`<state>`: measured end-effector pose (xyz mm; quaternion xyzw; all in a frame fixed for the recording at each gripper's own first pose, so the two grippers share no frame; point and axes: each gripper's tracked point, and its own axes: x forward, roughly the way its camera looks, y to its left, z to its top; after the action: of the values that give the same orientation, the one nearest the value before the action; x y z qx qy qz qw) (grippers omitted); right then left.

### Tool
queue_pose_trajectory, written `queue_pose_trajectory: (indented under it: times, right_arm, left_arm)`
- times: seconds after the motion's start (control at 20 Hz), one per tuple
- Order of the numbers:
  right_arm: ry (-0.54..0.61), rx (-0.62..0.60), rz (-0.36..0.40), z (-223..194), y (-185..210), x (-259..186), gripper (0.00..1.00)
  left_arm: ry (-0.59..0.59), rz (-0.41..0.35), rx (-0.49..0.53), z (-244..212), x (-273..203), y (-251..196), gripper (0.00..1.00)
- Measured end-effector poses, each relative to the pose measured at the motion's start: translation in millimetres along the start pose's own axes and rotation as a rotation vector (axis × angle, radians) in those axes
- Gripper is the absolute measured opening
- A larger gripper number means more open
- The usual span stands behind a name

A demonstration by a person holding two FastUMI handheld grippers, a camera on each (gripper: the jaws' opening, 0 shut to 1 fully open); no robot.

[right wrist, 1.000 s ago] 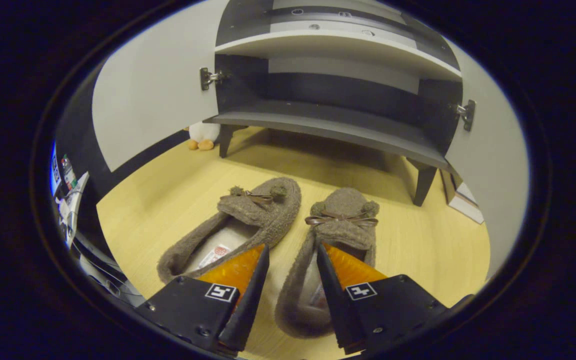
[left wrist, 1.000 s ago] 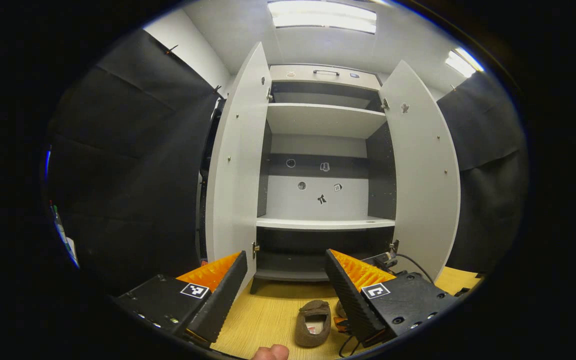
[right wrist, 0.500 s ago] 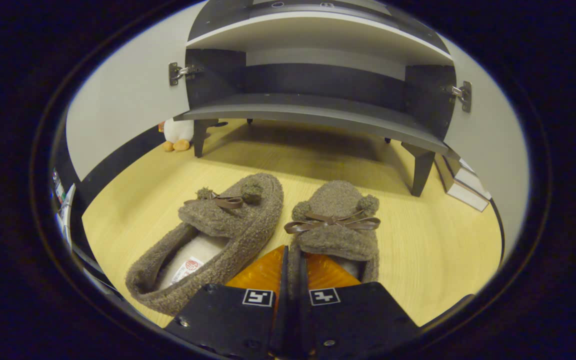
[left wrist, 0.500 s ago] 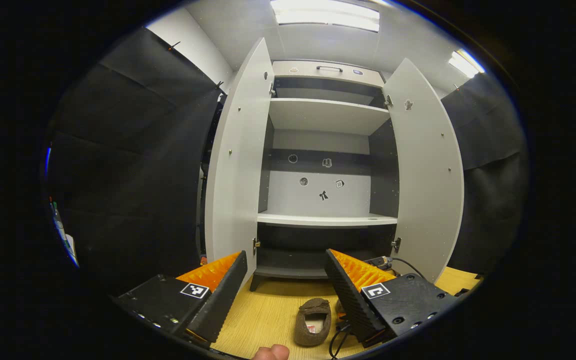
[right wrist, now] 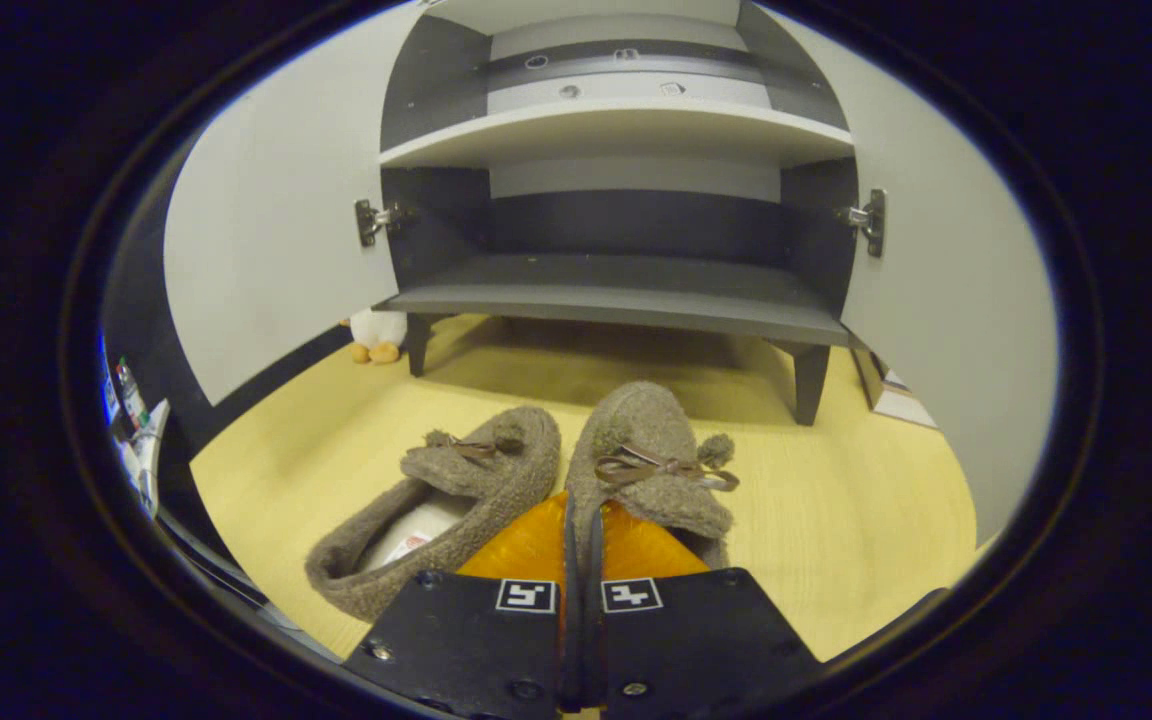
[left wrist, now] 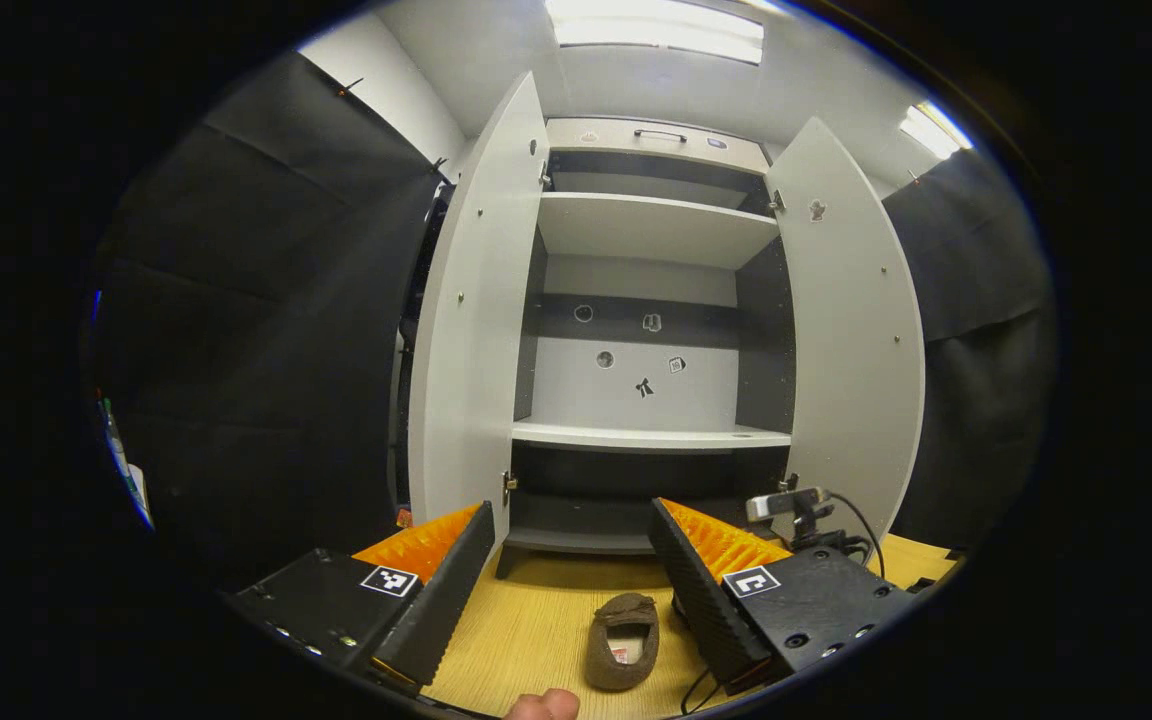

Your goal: Grab one shoe with the right hand and put it into the shoe cabinet, grab the other shoe with the left hand and put it into the shoe cabinet; then close the right door with the right hand and the left door with the left hand.

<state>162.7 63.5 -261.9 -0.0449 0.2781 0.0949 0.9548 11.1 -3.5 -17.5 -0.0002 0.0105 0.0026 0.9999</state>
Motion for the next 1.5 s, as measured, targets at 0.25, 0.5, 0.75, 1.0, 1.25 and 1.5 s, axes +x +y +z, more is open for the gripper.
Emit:
queue_pose_trajectory:
  times: [0.25,0.5,0.75,1.0,1.25,1.5]
  right_arm:
    - [-0.198,0.017,0.037,83.3,13.1,-53.2,0.04]
    - [-0.344,-0.108,0.014,209.6,19.4,-90.9,0.04]
    - [-0.357,-0.198,-0.07,324.5,1.1,-57.2,0.04]
    - [-0.185,-0.207,-0.174,382.7,-23.8,15.8,0.04]
    - [-0.086,-0.177,-0.225,394.5,-31.9,60.0,0.04]
    - [-0.042,-0.151,-0.23,385.2,-28.8,79.1,0.04]
  left_arm:
    - [0.008,-0.013,-0.006,-4.5,-0.2,-1.7,0.99]
    - [0.025,-0.016,-0.016,-6.0,2.4,-0.5,0.95]
    - [0.013,-0.016,-0.015,-3.3,2.8,0.2,0.95]
    - [0.019,-0.018,-0.014,-3.1,0.2,1.1,0.95]
    - [0.028,0.018,-0.031,-5.7,-2.1,13.2,0.99]
    - [0.031,0.047,0.002,-7.4,-4.4,26.3,0.95]
